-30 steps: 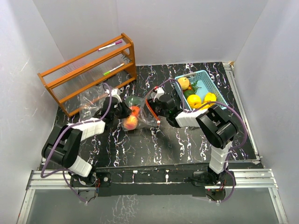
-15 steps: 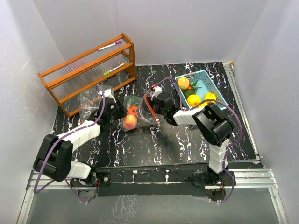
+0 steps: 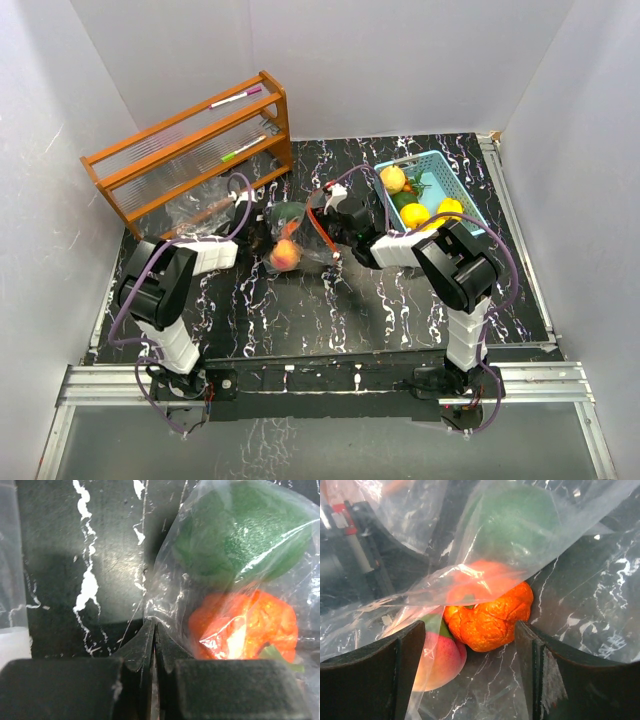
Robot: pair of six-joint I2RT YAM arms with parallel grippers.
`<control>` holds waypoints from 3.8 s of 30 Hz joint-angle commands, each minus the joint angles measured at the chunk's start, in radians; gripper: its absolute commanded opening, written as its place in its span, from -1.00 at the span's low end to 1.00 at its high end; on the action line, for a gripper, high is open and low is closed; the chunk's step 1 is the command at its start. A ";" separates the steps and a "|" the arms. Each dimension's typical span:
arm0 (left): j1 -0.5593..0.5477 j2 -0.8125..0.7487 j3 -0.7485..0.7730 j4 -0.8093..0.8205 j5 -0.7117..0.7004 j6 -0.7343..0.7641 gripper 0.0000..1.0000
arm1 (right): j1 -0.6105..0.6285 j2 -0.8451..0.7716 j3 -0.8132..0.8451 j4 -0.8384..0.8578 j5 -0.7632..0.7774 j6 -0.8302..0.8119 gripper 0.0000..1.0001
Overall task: Open the zip-top bag and remove the fake food
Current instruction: Pick up the fake vegetable from the zipper food storage bag, then place the fake vegetable in the bin.
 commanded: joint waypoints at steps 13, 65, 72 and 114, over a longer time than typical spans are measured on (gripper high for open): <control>-0.004 0.002 -0.012 0.057 0.185 0.007 -1.00 | 0.003 0.148 0.224 -0.163 0.102 -0.126 0.62; -0.004 -0.005 -0.004 0.090 0.251 -0.044 -1.00 | -0.375 -0.591 -0.037 -0.417 0.360 -0.186 -0.44; -0.004 -0.007 0.000 0.092 0.263 -0.044 -1.00 | -0.501 -0.547 -0.021 -0.408 0.319 -0.148 -0.44; -0.003 -0.032 -0.131 0.288 0.389 -0.119 -0.24 | -0.546 -0.555 -0.153 -0.305 0.200 -0.173 -0.16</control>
